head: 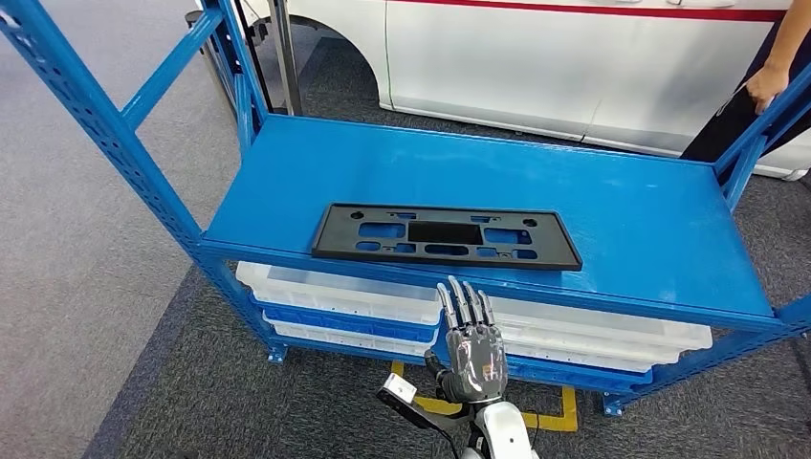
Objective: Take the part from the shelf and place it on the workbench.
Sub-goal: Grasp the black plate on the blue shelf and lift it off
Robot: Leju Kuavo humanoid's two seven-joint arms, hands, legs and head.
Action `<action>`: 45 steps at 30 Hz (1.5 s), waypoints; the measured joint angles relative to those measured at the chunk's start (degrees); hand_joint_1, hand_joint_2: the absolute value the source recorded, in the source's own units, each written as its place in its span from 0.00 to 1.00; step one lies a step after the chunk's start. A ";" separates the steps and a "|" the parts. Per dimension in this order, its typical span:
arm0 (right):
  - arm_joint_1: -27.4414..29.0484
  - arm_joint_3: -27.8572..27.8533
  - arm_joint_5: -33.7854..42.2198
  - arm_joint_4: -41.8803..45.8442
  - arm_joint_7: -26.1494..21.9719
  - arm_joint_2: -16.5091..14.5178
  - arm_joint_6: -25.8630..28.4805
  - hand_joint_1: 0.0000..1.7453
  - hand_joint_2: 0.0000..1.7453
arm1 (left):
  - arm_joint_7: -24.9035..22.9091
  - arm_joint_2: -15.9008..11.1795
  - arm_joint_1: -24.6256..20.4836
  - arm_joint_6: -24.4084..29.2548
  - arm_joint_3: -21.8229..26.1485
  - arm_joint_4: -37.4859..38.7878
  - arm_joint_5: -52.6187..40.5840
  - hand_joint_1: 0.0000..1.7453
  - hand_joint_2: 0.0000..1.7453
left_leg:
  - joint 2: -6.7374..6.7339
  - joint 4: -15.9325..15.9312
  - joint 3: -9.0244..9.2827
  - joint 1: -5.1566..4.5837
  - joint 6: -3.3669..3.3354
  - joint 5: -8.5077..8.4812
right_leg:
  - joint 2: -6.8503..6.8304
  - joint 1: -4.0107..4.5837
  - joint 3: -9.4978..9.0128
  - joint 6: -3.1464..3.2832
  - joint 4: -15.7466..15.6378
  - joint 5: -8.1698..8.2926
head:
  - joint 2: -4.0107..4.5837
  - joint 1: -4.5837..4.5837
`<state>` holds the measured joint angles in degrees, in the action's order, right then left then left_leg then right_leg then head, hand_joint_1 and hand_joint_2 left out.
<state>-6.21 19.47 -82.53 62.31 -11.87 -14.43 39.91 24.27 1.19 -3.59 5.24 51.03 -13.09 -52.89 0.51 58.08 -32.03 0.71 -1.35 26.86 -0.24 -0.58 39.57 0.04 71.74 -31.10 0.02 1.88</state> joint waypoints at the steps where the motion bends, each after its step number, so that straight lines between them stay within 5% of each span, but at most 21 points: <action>1: 0.00 -0.18 0.11 -0.16 -0.16 -0.04 0.00 0.00 1.00 | -0.02 0.03 0.00 -0.01 0.01 0.00 -0.05 0.00 0.00 | 0.07 -0.01 0.26 -0.08 0.06 0.18 | 0.02 0.16 -1.63 0.46 -3.77 2.25 | 0.00 0.00; 4: 0.00 -0.55 0.28 -0.56 -0.60 -0.11 0.01 0.00 1.00 | -0.20 0.31 -0.04 -0.10 0.01 0.01 -0.39 0.00 0.00 | 0.10 0.11 0.50 -0.28 0.69 0.75 | -0.01 0.85 -5.17 1.58 -11.66 4.76 | -0.01 0.00; 8: 0.02 -0.99 0.42 -0.89 -1.02 -0.32 0.06 0.00 1.00 | -0.48 0.37 -0.17 -0.16 0.02 0.01 -0.69 0.00 0.00 | -0.11 0.67 0.59 -0.10 1.97 1.58 | 0.07 0.59 -6.24 1.97 -13.32 4.49 | -0.01 0.00; 12: 0.04 -1.14 0.44 -1.21 -1.20 -0.42 0.09 0.00 1.00 | -0.56 0.34 -0.14 -0.17 0.01 0.02 -0.72 0.00 0.00 | -0.19 12.57 -5.63 0.30 3.10 6.54 | -0.17 0.23 -7.56 2.63 -13.99 3.96 | -0.01 0.03; 13: 0.04 -1.20 0.48 -1.33 -1.30 -0.42 0.09 0.00 1.00 | -0.61 0.32 -0.05 -0.18 0.01 0.02 -0.75 0.00 0.00 | -0.19 14.63 -7.10 0.44 3.37 6.60 | -0.15 0.23 -7.80 2.60 -13.91 3.68 | 0.00 0.03; 14: 0.04 -1.29 0.52 -1.44 -1.46 -0.43 0.09 0.00 1.00 | -0.66 0.32 0.03 -0.19 0.01 0.02 -0.81 0.00 0.00 | -0.20 14.82 -7.67 0.59 3.58 5.62 | -0.10 0.19 -8.08 2.51 -13.80 3.35 | -0.01 0.03; 16: 0.06 -1.52 0.58 -1.56 -1.92 -0.50 0.09 0.00 1.00 | -0.72 0.27 0.05 -0.21 0.01 0.02 -0.95 0.00 0.00 | -0.27 9.08 -5.82 0.88 3.81 1.07 | -0.02 0.05 -8.86 2.13 -13.41 2.43 | -0.01 0.02; 19: 0.15 -2.02 0.67 -1.59 -2.62 -0.60 0.10 0.00 1.00 | -0.83 0.17 -0.09 -0.30 0.03 0.02 -1.08 0.00 0.00 | -0.29 1.42 -2.34 0.50 3.14 -1.32 | -0.01 0.14 -9.54 1.10 -12.99 1.19 | 0.00 0.02; 23: 0.20 -2.47 1.13 -1.58 -3.46 -0.61 0.14 0.00 1.00 | -0.92 0.12 -0.02 -0.44 0.03 0.02 -1.31 0.00 0.00 | -0.15 0.32 -1.24 0.46 1.25 -0.40 | 0.02 0.18 -9.59 0.02 -11.87 0.72 | 0.00 0.02; 25: 0.22 -2.75 1.42 -1.57 -3.79 -0.61 0.15 0.00 1.00 | -0.92 0.13 -0.08 -0.50 0.04 0.02 -1.49 0.00 0.00 | -0.12 -0.10 -0.31 0.58 0.51 -0.13 | 0.07 0.00 -7.34 -0.37 -7.37 -1.31 | 0.00 0.02; 28: 0.31 -3.37 2.13 -1.58 -4.61 -0.61 0.15 0.00 1.00 | -0.94 0.13 -0.16 -0.54 0.05 0.02 -1.71 0.00 0.00 | -0.09 -0.16 0.64 0.44 -0.01 0.69 | 0.10 -0.11 -0.75 -0.69 2.59 -4.53 | 0.00 0.02; 30: 0.32 -3.67 3.01 -1.59 -5.25 -0.62 0.15 0.00 1.00 | -0.97 0.13 -0.14 -0.61 0.07 0.01 -1.78 0.00 0.00 | 0.05 -0.16 1.63 0.40 0.12 1.46 | 0.10 -0.12 0.65 -0.55 2.21 -2.11 | 0.00 0.02; 32: 0.31 -3.75 3.97 -1.60 -5.66 -0.62 0.15 0.00 1.00 | -0.99 0.13 -0.14 -0.69 0.09 0.02 -1.81 0.00 0.00 | 0.22 -0.22 2.95 0.42 0.42 2.41 | 0.12 0.00 -1.28 0.01 -4.42 3.30 | 0.00 0.01; 33: 0.27 -3.76 4.36 -1.63 -5.78 -0.62 0.14 0.00 1.00 | -0.99 0.15 -0.20 -0.74 0.10 0.02 -1.84 0.00 0.00 | 0.29 -0.22 3.51 0.41 0.64 2.84 | 0.11 0.24 -2.16 0.34 -7.38 4.63 | 0.00 0.00; 38: -0.11 -3.80 6.24 -1.80 -6.14 -0.88 0.14 0.00 1.00 | -1.08 0.15 -0.52 -0.90 0.13 0.02 -2.17 0.00 0.00 | 0.25 0.68 4.67 0.25 2.32 4.23 | 0.28 0.58 -3.99 1.68 -11.70 5.03 | 0.00 -0.05; 40: -0.40 -3.80 6.98 -1.82 -6.31 -0.97 0.14 0.00 1.00 | -1.08 0.09 -0.75 -0.91 0.15 0.02 -2.22 0.00 0.00 | 0.07 4.05 3.12 0.36 2.79 5.89 | 0.14 0.36 -5.06 2.16 -12.26 4.79 | 0.00 -0.04; 43: -0.72 -3.78 8.47 -2.01 -6.68 -0.98 0.13 0.00 1.00 | -1.11 -0.08 -0.78 -1.00 0.30 0.02 -2.32 0.00 0.00 | -0.05 13.77 -3.00 0.40 3.33 9.72 | 0.02 0.47 -5.87 2.69 -12.40 4.13 | 0.00 -0.03; 45: -0.80 -3.77 9.55 -2.22 -6.84 -1.00 0.13 0.00 1.00 | -1.12 -0.11 -0.69 -1.14 0.40 0.02 -2.61 0.00 0.00 | -0.06 14.56 -5.03 0.40 3.31 8.22 | 0.10 0.53 -6.59 2.76 -12.39 3.53 | 0.00 -0.03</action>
<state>-7.01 15.70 -72.98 60.08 -18.70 -15.43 40.04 23.15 1.07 -4.28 4.10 51.42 -13.07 -55.51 0.45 72.64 -37.06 1.10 1.96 35.08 -0.14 -0.05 32.98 2.80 59.35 -27.58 0.02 1.85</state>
